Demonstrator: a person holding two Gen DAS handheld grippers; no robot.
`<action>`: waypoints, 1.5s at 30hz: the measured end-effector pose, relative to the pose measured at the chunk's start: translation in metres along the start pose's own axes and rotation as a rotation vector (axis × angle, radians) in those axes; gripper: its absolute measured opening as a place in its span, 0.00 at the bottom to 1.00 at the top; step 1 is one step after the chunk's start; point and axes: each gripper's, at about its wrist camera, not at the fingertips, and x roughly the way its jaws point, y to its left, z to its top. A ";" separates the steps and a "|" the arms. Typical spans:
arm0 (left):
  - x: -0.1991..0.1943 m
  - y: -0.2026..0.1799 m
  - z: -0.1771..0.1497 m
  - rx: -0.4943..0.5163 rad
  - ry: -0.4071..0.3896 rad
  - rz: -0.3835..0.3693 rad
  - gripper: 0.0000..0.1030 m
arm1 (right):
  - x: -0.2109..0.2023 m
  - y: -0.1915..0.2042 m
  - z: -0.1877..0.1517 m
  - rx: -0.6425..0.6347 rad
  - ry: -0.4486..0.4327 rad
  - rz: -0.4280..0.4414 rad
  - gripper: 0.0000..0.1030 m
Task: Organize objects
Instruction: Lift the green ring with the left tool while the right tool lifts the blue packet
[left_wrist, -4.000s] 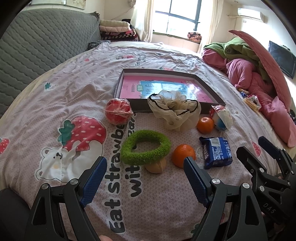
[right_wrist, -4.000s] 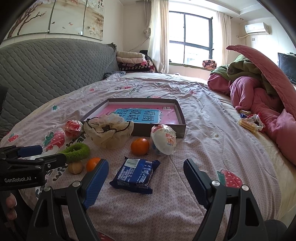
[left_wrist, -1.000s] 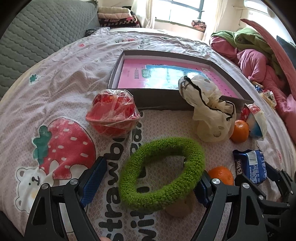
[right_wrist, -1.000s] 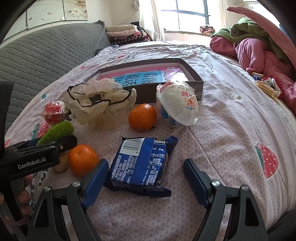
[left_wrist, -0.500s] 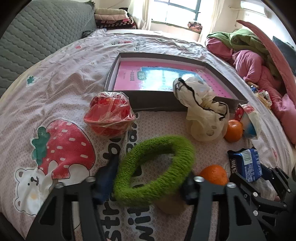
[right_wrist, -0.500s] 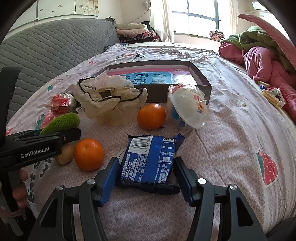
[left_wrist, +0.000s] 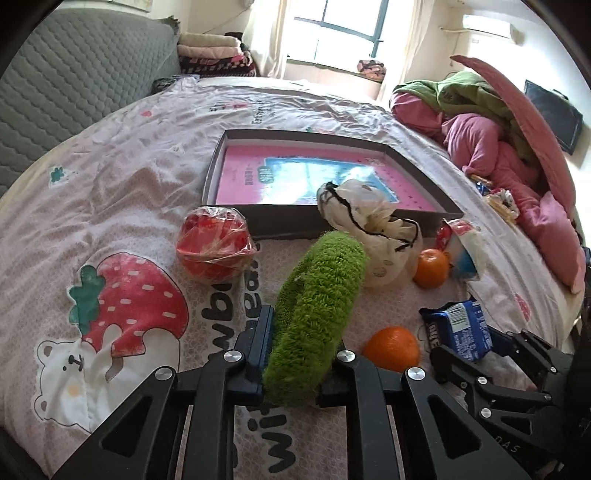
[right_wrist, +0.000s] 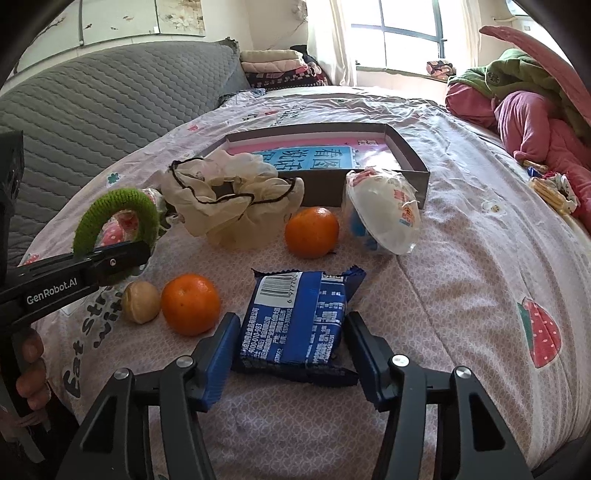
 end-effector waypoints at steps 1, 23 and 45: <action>-0.001 -0.001 -0.001 0.005 -0.002 0.001 0.17 | -0.001 0.000 0.000 -0.002 -0.002 0.003 0.55; -0.013 -0.013 -0.008 0.038 -0.016 -0.016 0.17 | 0.003 0.001 0.000 -0.053 0.030 0.000 0.51; -0.037 -0.016 -0.003 0.061 -0.118 -0.012 0.17 | -0.036 0.014 0.013 -0.120 -0.158 0.016 0.50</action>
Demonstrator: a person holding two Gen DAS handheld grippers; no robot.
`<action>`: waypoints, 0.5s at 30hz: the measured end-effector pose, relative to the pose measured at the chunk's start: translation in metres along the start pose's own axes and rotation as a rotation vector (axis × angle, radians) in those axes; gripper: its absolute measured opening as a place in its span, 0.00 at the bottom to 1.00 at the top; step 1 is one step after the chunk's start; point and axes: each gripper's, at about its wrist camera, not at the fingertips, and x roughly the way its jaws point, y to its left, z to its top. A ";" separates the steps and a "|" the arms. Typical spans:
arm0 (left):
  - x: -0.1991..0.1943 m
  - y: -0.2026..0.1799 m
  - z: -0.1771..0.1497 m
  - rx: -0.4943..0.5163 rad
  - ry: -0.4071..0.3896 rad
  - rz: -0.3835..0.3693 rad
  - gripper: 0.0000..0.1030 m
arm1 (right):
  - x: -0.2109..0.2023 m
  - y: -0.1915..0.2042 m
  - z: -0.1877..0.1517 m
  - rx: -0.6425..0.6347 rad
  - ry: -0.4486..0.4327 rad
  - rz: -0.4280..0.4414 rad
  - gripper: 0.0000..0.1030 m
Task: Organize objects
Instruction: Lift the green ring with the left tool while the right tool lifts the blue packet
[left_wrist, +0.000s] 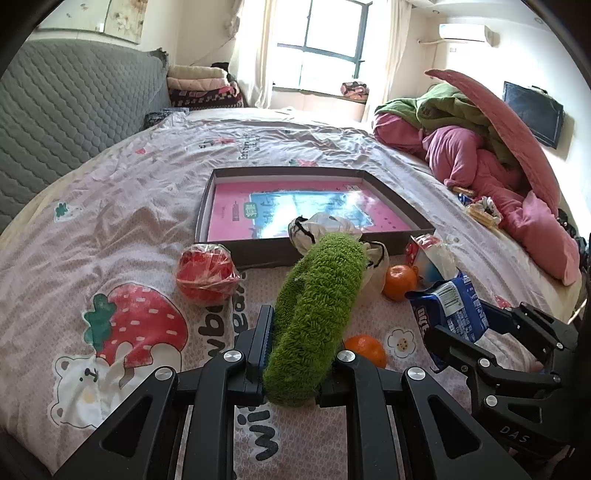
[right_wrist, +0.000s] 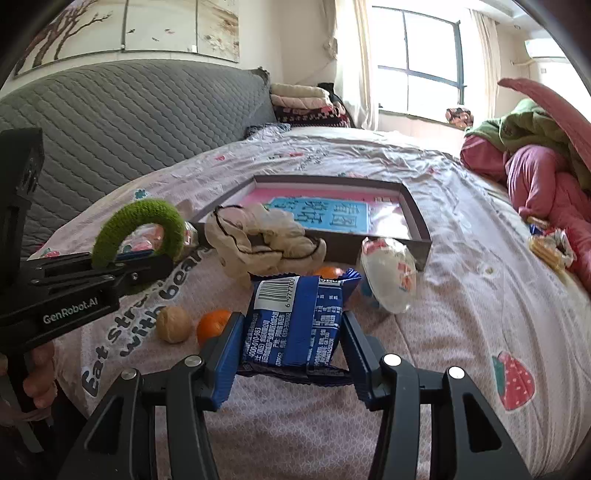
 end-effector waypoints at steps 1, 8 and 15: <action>-0.001 0.000 0.001 0.000 -0.004 -0.001 0.17 | -0.001 0.000 0.002 -0.004 -0.009 -0.003 0.50; -0.003 0.000 0.004 -0.001 -0.020 0.002 0.17 | -0.007 -0.002 0.010 -0.011 -0.055 -0.012 0.50; -0.002 -0.001 0.008 -0.002 -0.025 0.002 0.17 | -0.007 -0.007 0.020 0.001 -0.076 -0.004 0.50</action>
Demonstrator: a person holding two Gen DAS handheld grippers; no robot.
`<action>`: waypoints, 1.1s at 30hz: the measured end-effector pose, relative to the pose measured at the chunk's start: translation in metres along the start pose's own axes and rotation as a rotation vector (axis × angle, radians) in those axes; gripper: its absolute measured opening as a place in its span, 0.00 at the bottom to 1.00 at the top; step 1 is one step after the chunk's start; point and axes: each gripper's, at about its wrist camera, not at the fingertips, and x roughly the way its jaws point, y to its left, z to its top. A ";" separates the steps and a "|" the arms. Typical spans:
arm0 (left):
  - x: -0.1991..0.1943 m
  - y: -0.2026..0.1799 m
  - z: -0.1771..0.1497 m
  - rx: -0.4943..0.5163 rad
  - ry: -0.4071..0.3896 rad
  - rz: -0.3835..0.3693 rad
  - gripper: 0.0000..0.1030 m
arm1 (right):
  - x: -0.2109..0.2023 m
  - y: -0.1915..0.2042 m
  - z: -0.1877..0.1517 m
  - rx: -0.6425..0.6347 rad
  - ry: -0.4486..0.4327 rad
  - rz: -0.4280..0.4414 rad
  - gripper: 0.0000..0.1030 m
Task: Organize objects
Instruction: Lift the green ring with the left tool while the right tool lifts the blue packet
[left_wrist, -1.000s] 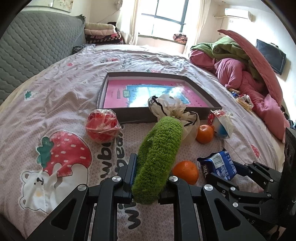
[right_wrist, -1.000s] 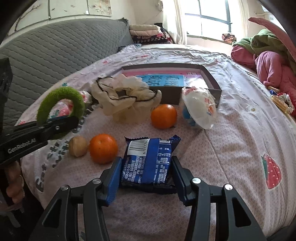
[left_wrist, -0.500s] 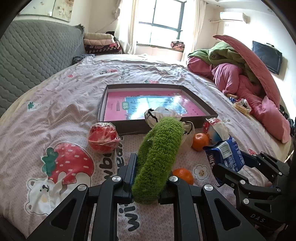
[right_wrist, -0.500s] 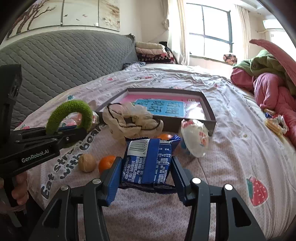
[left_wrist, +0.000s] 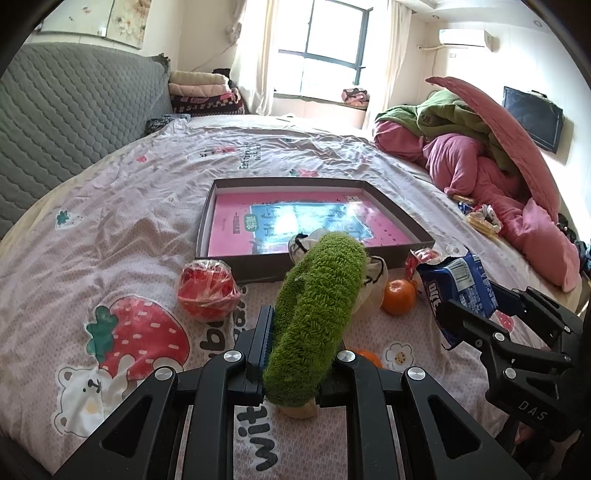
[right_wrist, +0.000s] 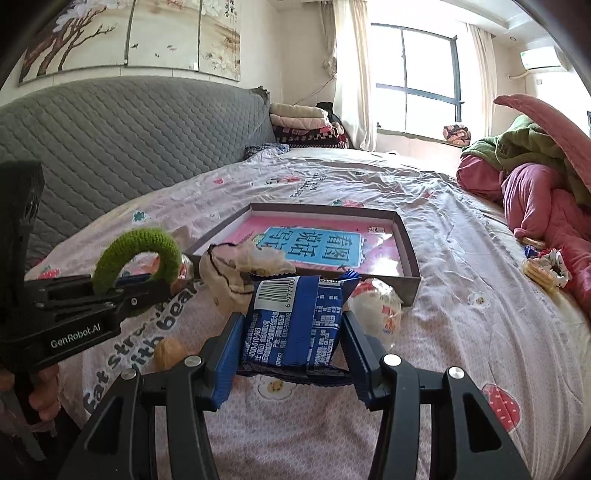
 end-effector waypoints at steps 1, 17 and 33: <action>0.001 -0.001 0.002 0.000 0.000 -0.002 0.17 | 0.001 -0.001 0.002 0.000 -0.002 0.000 0.50; 0.008 -0.005 0.030 0.003 -0.039 -0.016 0.17 | 0.008 -0.009 0.028 -0.027 -0.048 -0.024 0.50; 0.013 0.008 0.052 -0.013 -0.051 -0.003 0.17 | 0.017 -0.015 0.044 -0.034 -0.068 -0.026 0.50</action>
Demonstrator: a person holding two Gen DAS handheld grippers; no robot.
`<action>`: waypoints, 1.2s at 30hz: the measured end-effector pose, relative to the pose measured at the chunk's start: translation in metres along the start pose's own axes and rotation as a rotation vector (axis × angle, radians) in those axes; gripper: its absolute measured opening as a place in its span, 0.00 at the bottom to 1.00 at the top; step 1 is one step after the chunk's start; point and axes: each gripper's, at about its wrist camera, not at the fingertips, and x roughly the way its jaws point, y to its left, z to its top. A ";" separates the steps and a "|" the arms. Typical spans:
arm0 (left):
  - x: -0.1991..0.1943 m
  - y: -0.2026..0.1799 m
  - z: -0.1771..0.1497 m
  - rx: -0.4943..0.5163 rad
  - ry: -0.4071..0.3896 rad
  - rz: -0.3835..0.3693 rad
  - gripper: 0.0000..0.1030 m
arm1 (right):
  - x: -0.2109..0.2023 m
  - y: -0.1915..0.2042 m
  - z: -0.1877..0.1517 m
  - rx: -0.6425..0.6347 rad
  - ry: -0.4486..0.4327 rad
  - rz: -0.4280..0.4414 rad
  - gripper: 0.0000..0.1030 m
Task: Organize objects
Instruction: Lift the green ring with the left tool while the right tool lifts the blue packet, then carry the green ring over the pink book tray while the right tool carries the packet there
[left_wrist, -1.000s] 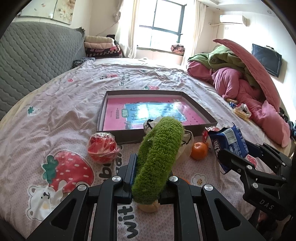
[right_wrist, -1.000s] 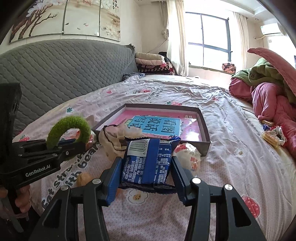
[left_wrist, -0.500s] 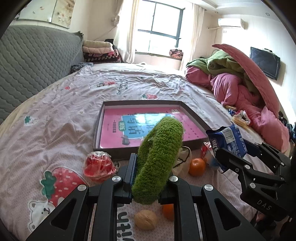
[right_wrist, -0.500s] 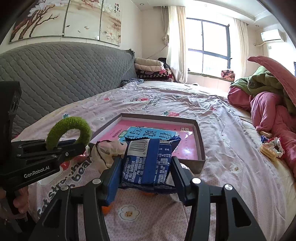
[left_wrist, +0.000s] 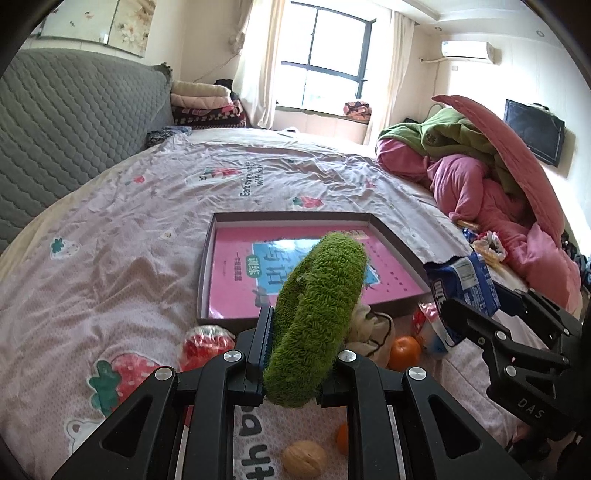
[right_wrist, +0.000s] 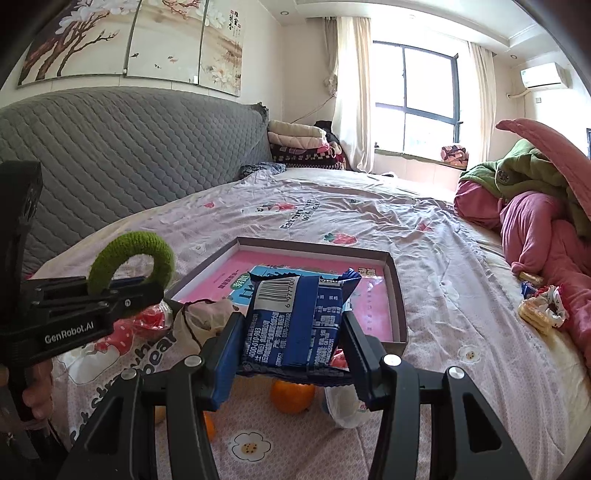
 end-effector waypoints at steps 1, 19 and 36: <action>0.002 0.000 0.002 0.001 0.001 0.001 0.17 | 0.001 -0.001 0.001 0.004 0.000 0.002 0.50; 0.022 0.012 0.041 0.018 -0.016 -0.002 0.18 | 0.025 -0.011 0.019 -0.017 -0.010 -0.032 0.50; 0.046 0.027 0.070 -0.006 -0.006 -0.034 0.18 | 0.045 -0.031 0.043 -0.005 -0.036 -0.053 0.51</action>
